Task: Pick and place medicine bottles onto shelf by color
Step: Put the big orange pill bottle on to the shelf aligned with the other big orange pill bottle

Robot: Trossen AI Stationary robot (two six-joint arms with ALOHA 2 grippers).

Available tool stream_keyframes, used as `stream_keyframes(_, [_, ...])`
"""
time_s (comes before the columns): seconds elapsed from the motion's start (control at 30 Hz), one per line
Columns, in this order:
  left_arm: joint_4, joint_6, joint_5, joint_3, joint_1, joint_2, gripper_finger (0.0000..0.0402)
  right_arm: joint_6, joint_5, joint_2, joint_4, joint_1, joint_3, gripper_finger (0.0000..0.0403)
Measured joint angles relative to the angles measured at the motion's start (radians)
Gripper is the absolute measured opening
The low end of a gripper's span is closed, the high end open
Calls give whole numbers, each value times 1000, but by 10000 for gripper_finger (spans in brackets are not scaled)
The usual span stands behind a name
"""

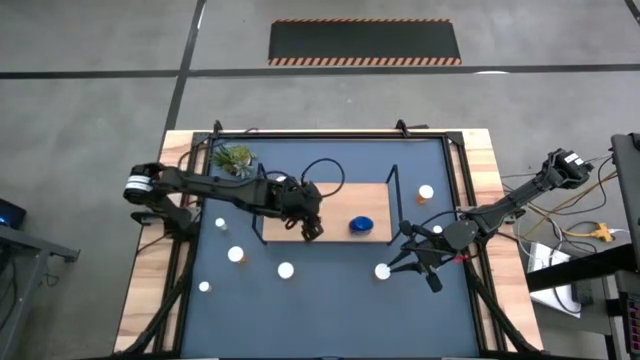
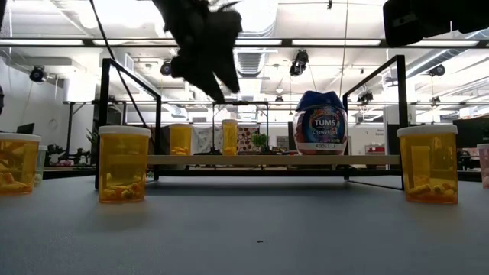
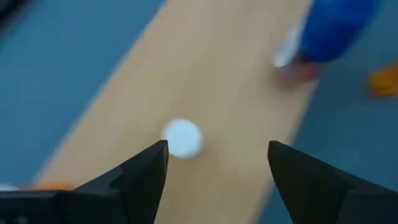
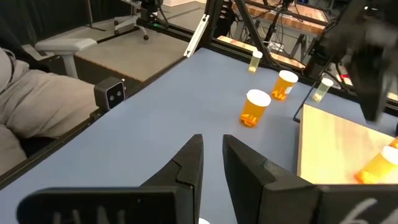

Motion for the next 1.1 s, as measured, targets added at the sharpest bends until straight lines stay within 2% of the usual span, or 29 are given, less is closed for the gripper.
stream_keyframes(0.13, [8,-109,121,7,-57,-52,258,1,0,0,0,0,0,52])
stream_keyframes(0.33, [4,-262,140,10,-231,-85,258,6,0,0,-2,0,0,52])
stream_keyframes(0.57, [-7,-604,326,22,-443,-90,258,7,0,0,-1,0,0,52])
stream_keyframes(0.63, [-81,-734,349,21,-491,-96,258,6,0,0,-1,0,0,52])
stream_keyframes(0.77, [-300,-1001,359,21,-576,-98,257,6,0,0,0,0,0,52])
stream_keyframes(0.87, [-465,-1101,362,18,-620,-98,257,6,-1,0,-1,0,0,52])
stream_keyframes(0.97, [-629,-1153,258,7,-637,-98,257,1,-1,0,-1,0,0,52])
stream_keyframes(1.1, [-721,-1180,138,-11,-627,-100,257,-4,-1,0,-1,0,0,52])
